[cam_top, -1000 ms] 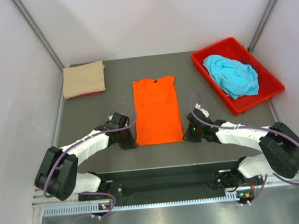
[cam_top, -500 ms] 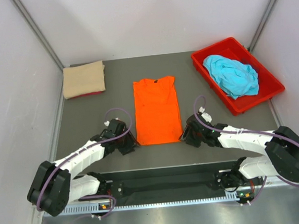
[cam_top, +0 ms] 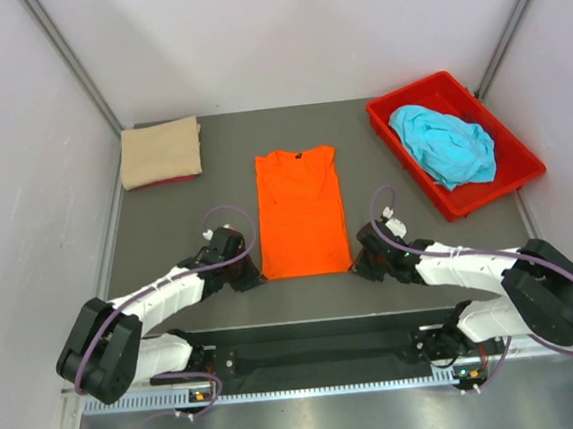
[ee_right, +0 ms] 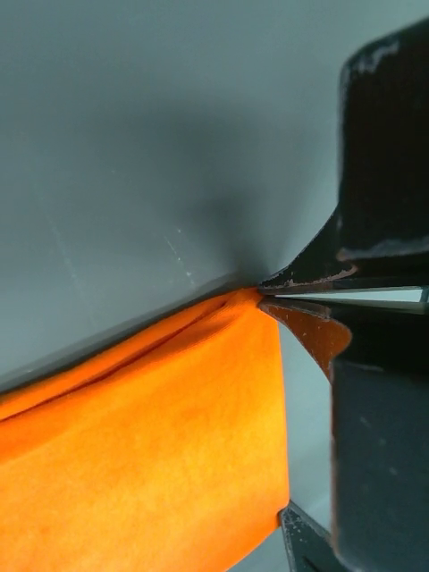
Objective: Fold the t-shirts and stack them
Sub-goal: Fold the tshirt
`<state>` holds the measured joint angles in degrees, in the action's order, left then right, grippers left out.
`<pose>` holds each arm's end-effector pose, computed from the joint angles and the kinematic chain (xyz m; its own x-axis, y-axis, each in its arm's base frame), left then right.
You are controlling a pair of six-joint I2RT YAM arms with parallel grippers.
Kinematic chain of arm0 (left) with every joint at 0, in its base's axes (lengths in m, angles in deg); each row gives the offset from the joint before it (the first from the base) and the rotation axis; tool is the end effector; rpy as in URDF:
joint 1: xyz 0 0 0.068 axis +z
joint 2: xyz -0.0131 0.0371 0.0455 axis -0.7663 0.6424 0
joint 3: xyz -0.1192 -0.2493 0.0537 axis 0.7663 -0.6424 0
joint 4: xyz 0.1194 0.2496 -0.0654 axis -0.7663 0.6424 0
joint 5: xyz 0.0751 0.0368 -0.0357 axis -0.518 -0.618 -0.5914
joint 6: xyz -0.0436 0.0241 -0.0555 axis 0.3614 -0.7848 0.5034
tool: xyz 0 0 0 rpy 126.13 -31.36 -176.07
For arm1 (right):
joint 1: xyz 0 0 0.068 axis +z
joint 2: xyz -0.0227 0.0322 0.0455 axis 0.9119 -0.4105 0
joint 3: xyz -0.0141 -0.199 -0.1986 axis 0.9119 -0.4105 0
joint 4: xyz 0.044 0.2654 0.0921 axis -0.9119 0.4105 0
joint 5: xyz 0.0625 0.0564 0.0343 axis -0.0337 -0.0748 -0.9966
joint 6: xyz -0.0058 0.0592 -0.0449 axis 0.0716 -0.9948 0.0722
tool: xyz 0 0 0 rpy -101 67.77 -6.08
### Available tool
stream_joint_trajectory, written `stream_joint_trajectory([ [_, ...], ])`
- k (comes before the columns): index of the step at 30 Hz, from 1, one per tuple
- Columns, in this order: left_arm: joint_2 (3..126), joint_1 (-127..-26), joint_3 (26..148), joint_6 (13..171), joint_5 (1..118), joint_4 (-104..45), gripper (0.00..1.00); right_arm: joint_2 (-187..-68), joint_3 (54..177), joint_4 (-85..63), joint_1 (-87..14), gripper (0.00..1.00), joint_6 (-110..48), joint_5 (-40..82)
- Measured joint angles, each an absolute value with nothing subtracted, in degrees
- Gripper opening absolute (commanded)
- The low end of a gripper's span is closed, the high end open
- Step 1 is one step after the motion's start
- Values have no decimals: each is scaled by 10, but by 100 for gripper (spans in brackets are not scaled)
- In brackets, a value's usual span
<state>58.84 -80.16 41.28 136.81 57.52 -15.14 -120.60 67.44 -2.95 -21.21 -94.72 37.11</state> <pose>0.2034 -0.1259 0.1139 -0.8553 -0.4631 -0.2324 -0.2962 0.8050 -0.5140 0.1864 0.1701 0.1117 -0.7880 0.5323 -0.3093 0.3410 0.7957 0.5006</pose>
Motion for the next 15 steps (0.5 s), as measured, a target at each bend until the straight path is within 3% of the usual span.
stream_joint_trajectory([
  [15,538,-871,447,1343,542,-71,0,-1116,662,15,-157,0,-877,425],
])
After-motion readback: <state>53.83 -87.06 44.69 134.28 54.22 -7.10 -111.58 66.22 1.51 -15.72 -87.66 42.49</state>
